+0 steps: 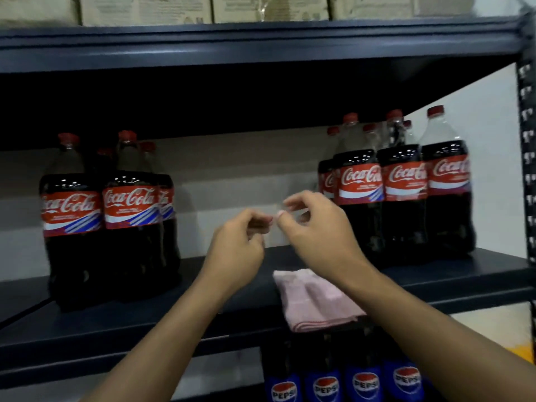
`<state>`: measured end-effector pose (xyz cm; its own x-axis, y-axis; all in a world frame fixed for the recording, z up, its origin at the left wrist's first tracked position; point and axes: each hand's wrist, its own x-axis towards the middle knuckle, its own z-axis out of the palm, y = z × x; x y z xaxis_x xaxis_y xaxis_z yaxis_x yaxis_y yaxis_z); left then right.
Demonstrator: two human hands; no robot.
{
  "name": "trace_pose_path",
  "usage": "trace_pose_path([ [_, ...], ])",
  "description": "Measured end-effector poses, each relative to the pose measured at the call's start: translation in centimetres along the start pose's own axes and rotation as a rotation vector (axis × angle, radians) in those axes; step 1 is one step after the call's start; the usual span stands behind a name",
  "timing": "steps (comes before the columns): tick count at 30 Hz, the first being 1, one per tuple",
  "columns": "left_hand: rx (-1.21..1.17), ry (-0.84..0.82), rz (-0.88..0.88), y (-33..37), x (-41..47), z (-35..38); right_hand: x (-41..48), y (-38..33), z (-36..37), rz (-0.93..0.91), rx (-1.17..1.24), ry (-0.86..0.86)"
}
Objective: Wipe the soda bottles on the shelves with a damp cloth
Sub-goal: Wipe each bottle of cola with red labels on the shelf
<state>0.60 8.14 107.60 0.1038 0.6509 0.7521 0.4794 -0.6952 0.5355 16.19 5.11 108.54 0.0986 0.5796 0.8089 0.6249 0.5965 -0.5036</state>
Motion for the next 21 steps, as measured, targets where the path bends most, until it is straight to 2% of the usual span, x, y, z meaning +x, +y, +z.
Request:
trace_pose_path([
  [2, -0.043, -0.070, -0.016, 1.4, 1.6, 3.5, 0.0, 2.3, -2.6, 0.074, -0.049, 0.079],
  [5, -0.146, -0.165, -0.142, 3.3, 3.8, 8.4, 0.0, 5.6, -5.4, 0.235, -0.166, 0.146],
  [11, -0.270, -0.325, -0.322, 3.9, 5.6, 14.1, -0.2, 9.9, -6.8, 0.503, -0.121, 0.003],
  [17, -0.357, -0.353, -0.388, 3.3, 5.5, 14.2, -0.2, 10.7, -6.5, 0.486, -0.183, 0.022],
  [21, -0.340, -0.341, -0.361, 2.0, 5.6, 12.8, 0.1, 10.3, -5.8, 0.432, -0.208, -0.001],
])
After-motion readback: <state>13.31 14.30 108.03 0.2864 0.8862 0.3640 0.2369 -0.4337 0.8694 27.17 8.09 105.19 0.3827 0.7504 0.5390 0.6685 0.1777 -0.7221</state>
